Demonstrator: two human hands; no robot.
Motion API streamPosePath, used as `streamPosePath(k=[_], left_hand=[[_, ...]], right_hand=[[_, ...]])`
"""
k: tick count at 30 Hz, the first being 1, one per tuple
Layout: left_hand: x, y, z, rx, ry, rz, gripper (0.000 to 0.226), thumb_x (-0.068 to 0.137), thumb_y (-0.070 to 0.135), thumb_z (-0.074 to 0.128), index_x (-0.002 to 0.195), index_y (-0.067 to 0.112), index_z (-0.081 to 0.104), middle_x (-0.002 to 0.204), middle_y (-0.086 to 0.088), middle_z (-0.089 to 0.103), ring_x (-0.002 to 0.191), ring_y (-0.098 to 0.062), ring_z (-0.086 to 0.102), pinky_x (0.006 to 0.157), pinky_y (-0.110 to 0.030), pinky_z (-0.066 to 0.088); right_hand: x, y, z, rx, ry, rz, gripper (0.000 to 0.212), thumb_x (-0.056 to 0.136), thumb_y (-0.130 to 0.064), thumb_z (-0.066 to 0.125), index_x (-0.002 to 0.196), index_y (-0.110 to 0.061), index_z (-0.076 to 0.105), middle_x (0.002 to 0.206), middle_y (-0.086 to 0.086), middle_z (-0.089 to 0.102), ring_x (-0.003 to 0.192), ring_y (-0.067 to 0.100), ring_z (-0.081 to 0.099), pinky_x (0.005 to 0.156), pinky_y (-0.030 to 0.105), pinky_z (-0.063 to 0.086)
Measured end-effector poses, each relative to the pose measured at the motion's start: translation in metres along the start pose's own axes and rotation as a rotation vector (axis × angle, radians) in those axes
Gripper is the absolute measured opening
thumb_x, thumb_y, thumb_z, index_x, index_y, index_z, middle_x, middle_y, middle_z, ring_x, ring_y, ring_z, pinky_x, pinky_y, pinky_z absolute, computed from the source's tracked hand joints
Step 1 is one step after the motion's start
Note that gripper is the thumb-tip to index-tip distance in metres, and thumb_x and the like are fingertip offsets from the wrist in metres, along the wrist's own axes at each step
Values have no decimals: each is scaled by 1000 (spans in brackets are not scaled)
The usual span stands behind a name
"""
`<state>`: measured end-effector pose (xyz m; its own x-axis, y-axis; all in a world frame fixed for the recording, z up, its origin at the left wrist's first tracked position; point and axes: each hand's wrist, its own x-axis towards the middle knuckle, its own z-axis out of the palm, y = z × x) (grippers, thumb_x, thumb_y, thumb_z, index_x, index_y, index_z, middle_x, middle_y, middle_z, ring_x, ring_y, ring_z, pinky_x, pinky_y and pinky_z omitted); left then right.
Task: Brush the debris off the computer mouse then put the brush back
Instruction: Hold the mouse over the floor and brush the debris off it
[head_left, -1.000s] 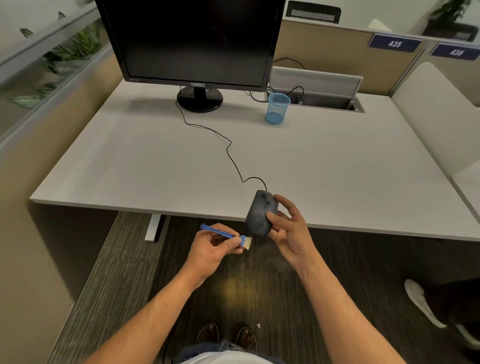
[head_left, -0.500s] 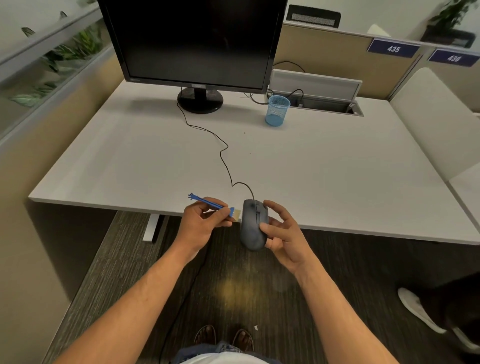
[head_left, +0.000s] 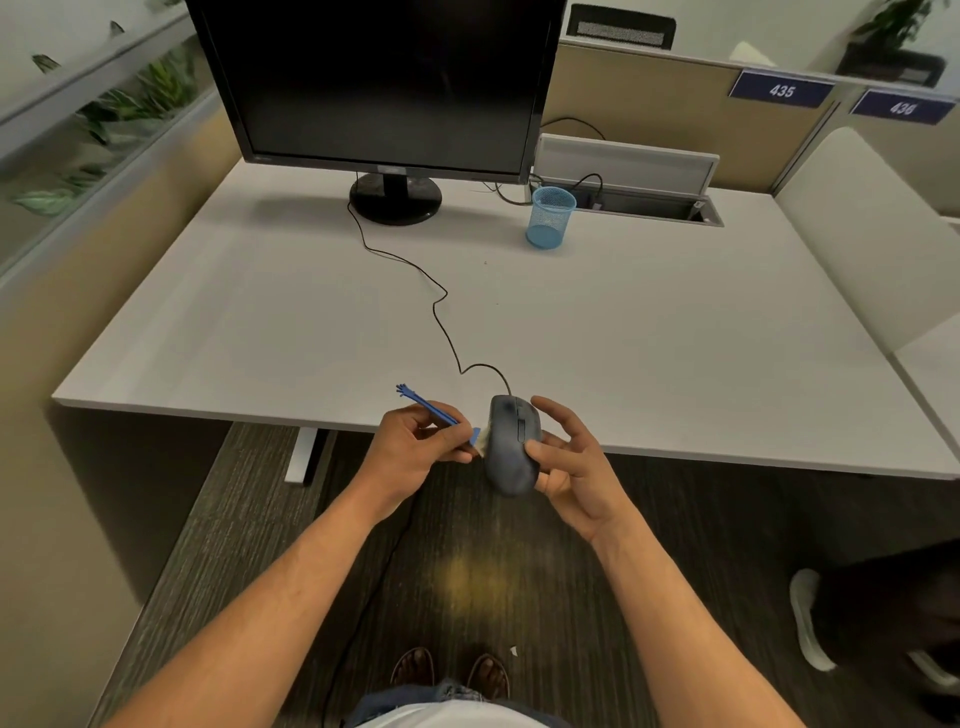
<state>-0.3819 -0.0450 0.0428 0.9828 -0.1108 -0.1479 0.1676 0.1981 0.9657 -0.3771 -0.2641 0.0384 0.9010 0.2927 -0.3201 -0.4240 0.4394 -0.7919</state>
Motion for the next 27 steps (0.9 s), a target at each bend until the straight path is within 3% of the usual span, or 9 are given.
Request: streamPosePath(k=[5,15,22,27], left_hand=[[-11,-5,2,18,-64,-16,14,86,11,70,97,2,72,89,-15,74,83,-30,74,73,-28,61],[-34,-22,30,34,-61,27,12,79,21,77,91,20,77,92,-9,76,91,-28,74,74,-31,61],[-35,-21,18,37,-20,46,18,79,18,76,95,10,74,94,-11,76,91,-27,74,75,-28,61],[-26,-8,3,-102,56,51,14,79,17,75,92,12,75,91,-16,74,88,-32,74,74,-27,61]], right_hand=[[5,-5,-3,-4,52,-13,67,68,-9,86,130,-23,66,125,22,69,117,38,66,79,45,61],[13,-2,4,29,137,-58,51,73,-6,81,119,-26,72,117,17,72,109,35,71,78,45,61],[9,0,0,78,160,-55,53,71,-6,82,120,-23,71,117,17,73,110,37,71,79,46,61],[5,-1,-1,60,113,-19,70,62,-10,89,126,-24,68,119,17,73,113,38,69,78,46,61]])
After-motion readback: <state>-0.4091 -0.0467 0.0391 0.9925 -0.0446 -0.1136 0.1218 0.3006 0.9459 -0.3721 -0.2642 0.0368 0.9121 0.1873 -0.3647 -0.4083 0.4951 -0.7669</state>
